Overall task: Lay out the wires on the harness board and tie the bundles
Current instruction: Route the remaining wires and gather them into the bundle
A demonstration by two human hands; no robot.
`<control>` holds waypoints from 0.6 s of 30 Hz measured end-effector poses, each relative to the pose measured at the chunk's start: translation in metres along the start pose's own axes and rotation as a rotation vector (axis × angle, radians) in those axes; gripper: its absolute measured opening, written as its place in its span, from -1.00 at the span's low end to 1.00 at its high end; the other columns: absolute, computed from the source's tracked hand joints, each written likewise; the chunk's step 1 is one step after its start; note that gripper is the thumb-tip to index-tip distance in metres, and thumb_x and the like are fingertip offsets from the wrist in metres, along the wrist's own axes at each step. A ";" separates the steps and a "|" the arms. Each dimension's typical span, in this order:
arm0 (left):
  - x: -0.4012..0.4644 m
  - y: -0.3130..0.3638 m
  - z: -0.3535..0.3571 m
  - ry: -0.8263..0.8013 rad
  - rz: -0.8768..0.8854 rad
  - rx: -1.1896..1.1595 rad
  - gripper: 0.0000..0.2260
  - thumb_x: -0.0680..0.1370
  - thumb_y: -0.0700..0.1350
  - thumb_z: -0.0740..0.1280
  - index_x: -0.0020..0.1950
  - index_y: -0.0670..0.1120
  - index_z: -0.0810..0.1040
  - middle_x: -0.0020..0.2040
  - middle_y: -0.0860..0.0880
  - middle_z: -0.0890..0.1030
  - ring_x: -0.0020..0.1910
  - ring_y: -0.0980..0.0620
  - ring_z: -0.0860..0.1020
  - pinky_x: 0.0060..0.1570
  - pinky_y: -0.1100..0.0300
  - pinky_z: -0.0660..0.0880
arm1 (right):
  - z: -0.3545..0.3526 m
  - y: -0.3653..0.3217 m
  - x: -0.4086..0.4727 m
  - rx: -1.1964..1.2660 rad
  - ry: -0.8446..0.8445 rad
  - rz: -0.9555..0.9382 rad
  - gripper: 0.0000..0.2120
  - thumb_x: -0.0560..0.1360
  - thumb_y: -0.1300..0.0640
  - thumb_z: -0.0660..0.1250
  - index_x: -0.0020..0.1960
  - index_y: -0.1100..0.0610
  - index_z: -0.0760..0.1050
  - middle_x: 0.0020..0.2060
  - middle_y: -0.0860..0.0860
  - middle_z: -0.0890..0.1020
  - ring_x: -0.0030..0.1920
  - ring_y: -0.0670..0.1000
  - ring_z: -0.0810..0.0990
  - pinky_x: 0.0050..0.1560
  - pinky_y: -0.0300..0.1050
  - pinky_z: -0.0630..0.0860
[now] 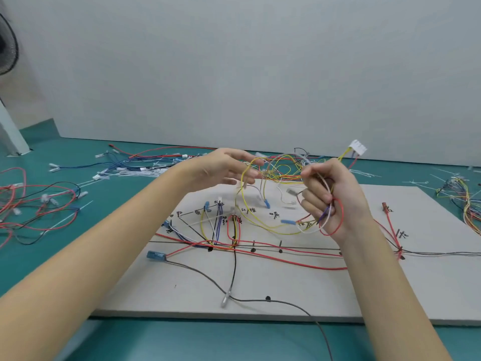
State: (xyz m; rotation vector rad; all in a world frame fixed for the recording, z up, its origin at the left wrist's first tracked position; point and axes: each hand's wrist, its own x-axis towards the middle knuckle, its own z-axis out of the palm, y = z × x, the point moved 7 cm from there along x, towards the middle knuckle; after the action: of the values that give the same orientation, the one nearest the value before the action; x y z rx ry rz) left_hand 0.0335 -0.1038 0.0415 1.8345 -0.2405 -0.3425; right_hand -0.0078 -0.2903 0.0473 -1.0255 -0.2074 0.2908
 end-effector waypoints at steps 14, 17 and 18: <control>0.005 0.018 -0.014 0.391 0.115 -0.300 -0.63 0.67 0.02 0.15 -0.22 -0.13 0.53 -0.33 0.00 0.57 -0.56 0.14 0.41 -0.51 0.36 0.37 | 0.001 0.004 -0.006 -0.251 -0.104 0.120 -0.78 0.28 0.13 0.22 -0.39 0.26 0.54 -0.71 -0.05 0.11 -0.71 -0.09 0.04 -0.61 -0.33 0.03; 0.004 0.013 -0.033 0.580 0.099 -0.287 -0.65 0.68 0.04 0.11 -0.22 -0.07 0.47 -0.18 0.00 0.58 -0.30 0.12 0.54 -0.32 0.29 0.48 | 0.002 0.003 -0.008 -0.296 -0.147 0.138 -0.77 0.30 0.16 0.20 -0.39 0.27 0.54 -0.71 -0.05 0.12 -0.71 -0.09 0.05 -0.62 -0.34 0.06; 0.004 0.009 -0.038 0.613 0.086 -0.374 -0.64 0.68 0.05 0.10 -0.22 -0.07 0.46 -0.19 0.00 0.58 -0.25 0.10 0.55 -0.29 0.27 0.51 | 0.003 0.001 -0.008 -0.277 -0.158 0.122 -0.77 0.31 0.16 0.20 -0.40 0.27 0.54 -0.72 -0.05 0.13 -0.70 -0.09 0.05 -0.61 -0.33 0.06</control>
State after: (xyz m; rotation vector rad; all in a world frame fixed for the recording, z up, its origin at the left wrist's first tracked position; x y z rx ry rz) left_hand 0.0502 -0.0737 0.0597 1.4719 0.1628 0.2300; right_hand -0.0168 -0.2902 0.0477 -1.2928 -0.3356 0.4639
